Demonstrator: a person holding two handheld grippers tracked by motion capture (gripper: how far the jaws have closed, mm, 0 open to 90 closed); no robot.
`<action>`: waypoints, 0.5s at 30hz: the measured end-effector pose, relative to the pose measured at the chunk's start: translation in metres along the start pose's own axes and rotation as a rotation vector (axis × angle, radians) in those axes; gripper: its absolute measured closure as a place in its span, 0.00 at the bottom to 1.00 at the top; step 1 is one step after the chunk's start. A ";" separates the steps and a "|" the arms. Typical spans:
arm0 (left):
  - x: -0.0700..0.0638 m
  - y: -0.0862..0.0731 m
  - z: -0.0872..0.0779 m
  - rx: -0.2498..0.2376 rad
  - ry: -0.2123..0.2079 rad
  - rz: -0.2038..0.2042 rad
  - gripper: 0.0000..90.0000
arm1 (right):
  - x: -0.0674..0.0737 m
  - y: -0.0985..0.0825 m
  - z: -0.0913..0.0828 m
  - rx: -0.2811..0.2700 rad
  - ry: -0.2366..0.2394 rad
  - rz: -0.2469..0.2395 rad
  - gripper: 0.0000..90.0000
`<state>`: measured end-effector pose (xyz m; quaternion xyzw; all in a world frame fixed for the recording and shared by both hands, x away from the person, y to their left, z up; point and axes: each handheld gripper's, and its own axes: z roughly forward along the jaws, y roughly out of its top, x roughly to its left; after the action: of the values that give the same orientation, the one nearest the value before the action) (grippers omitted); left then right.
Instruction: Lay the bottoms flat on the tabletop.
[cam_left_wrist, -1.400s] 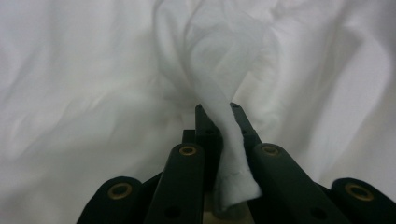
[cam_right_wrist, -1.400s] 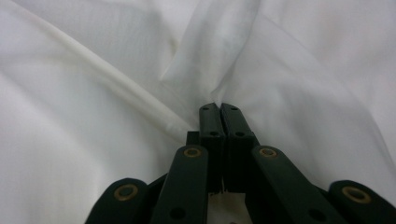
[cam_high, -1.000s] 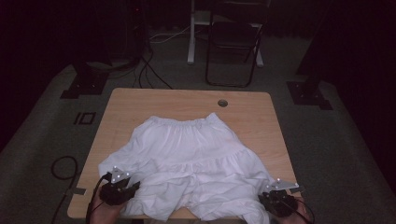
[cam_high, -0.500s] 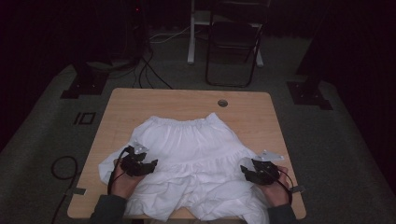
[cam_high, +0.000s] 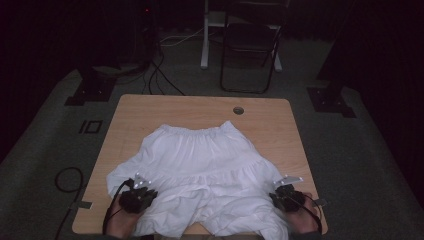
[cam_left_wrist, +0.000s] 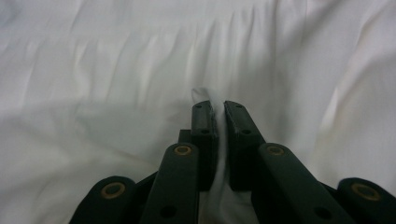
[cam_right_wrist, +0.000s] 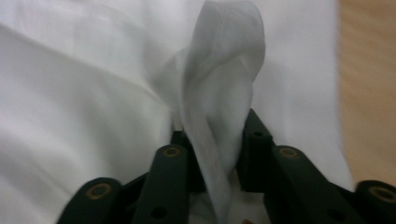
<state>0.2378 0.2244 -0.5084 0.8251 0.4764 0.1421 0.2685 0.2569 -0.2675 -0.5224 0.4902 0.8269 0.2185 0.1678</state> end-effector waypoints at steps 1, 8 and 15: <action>0.003 -0.007 -0.004 0.011 0.016 -0.011 0.93 | -0.003 -0.006 -0.004 0.005 -0.012 0.006 0.89; 0.026 -0.029 -0.017 0.001 0.092 -0.071 0.86 | -0.024 -0.038 -0.024 0.026 -0.055 0.103 0.88; 0.030 0.002 -0.013 -0.166 0.143 -0.059 0.60 | -0.020 -0.015 -0.034 -0.167 -0.011 0.069 0.51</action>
<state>0.2478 0.2537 -0.4972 0.7733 0.5050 0.2315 0.3056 0.2386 -0.2977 -0.5005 0.5039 0.7875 0.2894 0.2052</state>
